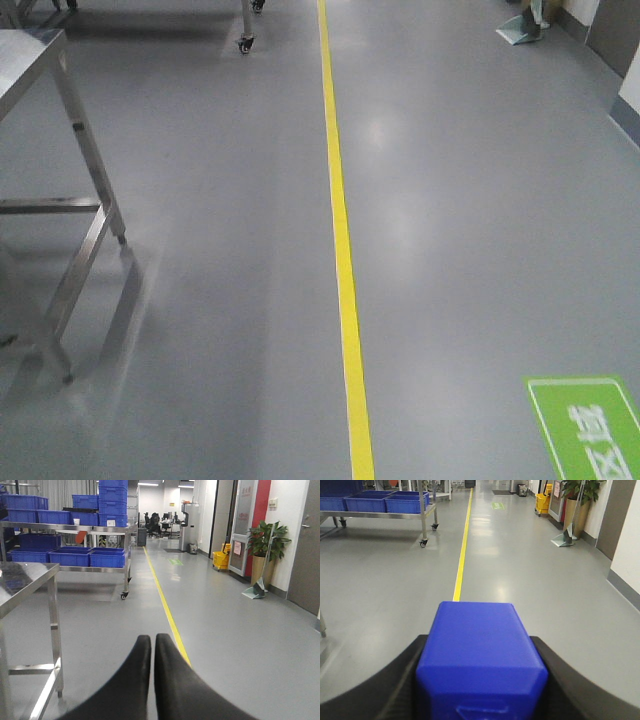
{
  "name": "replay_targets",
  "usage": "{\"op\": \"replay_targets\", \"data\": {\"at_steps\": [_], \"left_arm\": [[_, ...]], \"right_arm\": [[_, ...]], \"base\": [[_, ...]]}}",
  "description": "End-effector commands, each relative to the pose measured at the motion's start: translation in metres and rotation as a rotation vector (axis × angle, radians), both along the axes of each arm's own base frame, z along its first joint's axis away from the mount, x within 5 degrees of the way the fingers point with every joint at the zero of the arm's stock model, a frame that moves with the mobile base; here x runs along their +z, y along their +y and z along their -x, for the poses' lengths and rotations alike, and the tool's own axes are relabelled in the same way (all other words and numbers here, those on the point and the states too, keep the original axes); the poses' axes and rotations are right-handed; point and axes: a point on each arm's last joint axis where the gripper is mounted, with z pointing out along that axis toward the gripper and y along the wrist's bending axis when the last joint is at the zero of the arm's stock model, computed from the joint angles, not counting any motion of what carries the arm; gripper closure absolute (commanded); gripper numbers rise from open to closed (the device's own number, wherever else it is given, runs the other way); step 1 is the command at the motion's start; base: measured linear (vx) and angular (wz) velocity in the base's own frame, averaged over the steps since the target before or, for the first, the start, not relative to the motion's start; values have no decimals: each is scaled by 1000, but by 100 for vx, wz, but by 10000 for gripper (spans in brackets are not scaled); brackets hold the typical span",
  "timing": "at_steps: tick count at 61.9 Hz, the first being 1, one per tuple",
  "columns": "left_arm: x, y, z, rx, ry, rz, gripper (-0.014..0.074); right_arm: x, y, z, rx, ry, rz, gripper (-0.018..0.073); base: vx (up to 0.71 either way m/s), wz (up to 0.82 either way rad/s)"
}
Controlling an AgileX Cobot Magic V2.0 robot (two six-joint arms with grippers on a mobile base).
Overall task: Pour parts from conveyor to right shelf
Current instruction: 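Drive along the yellow floor line toward the shelves of blue bins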
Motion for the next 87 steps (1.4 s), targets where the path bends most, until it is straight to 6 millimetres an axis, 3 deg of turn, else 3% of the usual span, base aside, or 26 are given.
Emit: {"op": "replay_targets", "data": {"at_steps": [1, 87], "left_arm": [[-3, 0, 0, -5, -56, 14, 602], [-3, 0, 0, -5, -56, 14, 602]], "right_arm": [[16, 0, -2, -2, -94, 14, 564], [16, 0, -2, -2, -94, 14, 564]], "base": [[87, 0], [86, 0]]}}
